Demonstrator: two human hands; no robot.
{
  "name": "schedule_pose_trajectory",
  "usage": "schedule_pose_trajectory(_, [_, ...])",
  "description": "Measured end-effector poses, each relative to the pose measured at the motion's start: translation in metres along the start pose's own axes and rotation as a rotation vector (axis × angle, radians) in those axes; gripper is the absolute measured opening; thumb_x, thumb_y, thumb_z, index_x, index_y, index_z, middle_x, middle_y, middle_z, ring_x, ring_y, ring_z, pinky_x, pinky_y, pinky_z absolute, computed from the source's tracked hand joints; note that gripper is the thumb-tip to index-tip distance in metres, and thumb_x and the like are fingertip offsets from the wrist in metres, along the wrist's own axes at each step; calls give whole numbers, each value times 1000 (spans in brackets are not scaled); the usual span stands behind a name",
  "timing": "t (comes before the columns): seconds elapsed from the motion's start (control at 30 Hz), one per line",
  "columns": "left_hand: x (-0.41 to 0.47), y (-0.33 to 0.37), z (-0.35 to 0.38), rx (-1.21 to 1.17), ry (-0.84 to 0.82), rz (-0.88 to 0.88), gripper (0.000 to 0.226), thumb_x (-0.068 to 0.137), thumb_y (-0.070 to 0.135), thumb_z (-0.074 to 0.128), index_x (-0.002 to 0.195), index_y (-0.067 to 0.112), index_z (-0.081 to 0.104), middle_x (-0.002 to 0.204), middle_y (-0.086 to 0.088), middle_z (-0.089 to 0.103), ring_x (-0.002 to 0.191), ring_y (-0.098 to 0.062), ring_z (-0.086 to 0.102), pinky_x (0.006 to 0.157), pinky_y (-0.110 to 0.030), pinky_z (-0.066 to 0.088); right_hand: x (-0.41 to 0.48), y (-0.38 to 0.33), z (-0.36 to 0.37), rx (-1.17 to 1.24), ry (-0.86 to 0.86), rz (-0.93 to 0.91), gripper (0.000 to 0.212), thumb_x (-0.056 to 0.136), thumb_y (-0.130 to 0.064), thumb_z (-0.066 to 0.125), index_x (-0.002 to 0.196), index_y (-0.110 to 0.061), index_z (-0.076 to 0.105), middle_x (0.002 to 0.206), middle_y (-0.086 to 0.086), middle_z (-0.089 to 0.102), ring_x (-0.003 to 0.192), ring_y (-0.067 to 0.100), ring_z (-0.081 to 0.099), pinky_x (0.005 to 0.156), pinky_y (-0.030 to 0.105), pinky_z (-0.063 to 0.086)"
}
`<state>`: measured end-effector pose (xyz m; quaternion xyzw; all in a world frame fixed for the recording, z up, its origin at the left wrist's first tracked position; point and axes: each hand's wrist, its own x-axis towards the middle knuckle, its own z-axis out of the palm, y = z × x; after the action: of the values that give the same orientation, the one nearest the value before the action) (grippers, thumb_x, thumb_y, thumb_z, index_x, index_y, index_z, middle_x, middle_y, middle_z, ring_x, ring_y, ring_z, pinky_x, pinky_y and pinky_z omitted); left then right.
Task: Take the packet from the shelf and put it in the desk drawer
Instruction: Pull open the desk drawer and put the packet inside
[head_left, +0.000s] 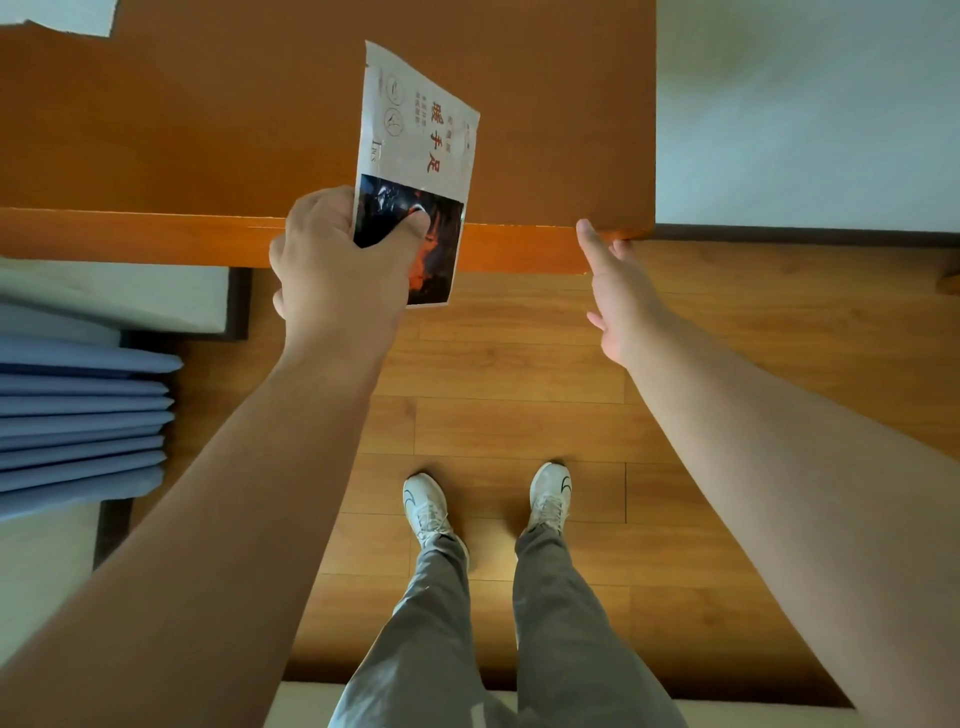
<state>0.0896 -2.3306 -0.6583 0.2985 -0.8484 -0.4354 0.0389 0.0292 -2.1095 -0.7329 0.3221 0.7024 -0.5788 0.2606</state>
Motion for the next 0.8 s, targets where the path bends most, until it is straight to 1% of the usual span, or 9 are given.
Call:
schedule_pose_trajectory(0.1, [2,-3,1,10,-17,-1,41,69,77,60,97,48,67,122,14,74,116,-28,69,89,-58,58,5,7,-1,-26,-13,-75,92,85,-76,55,162,-37,22,170,-5,30,151,25,37,119,58,34])
schedule_pose_trajectory(0.2, [1,-3,4,-6,-19,-4,50,69,78,59,106,44,68,123,13,74,116,-31,69,89,-59,57,6,6,-3,-31,-8,-85,89,87,-73,56,161,-34,24,170,-4,30,151,25,38,118,56,34])
schedule_pose_trajectory(0.3, [1,-5,7,-4,-18,-2,49,70,78,60,107,47,67,122,15,74,117,-30,69,89,-59,57,5,7,-3,-42,1,-67,93,85,-75,56,161,-32,23,170,-4,29,151,26,37,117,57,34])
schedule_pose_trajectory(0.43, [1,-6,10,3,-35,-5,38,71,77,59,98,52,66,121,16,74,116,-30,69,89,-58,57,6,11,-2,-81,22,-82,95,84,-78,54,161,-33,22,171,-5,28,153,26,34,115,56,35])
schedule_pose_trajectory(0.57, [0,-8,12,22,-36,3,21,71,77,59,83,61,62,119,16,74,115,-31,68,89,-59,57,5,17,-7,-133,47,-91,89,88,-74,54,160,-31,25,169,-3,31,151,25,36,114,52,35])
schedule_pose_trajectory(0.63, [0,-9,14,12,-41,4,23,70,78,59,84,60,63,119,15,74,116,-32,68,90,-59,57,3,22,-9,-133,60,-104,83,90,-70,55,157,-29,29,166,-1,36,148,24,40,110,49,38])
schedule_pose_trajectory(0.7, [-2,-9,16,-5,-38,-4,34,70,78,59,93,54,67,120,14,74,117,-32,67,90,-59,57,2,25,-8,-155,94,-105,76,94,-67,51,156,-27,32,162,0,42,141,24,46,101,43,42])
schedule_pose_trajectory(0.73, [-4,-9,17,-11,-38,-7,41,70,78,59,99,50,68,121,14,74,118,-31,67,91,-59,57,2,25,-7,-171,120,-106,73,96,-67,47,154,-25,34,158,1,47,135,23,50,95,40,43])
schedule_pose_trajectory(0.8, [-6,-10,18,-14,-34,-13,49,71,78,58,106,46,69,121,14,74,119,-30,66,91,-60,56,2,26,-6,-195,167,-105,65,98,-64,44,149,-23,40,144,2,55,116,18,56,84,34,44])
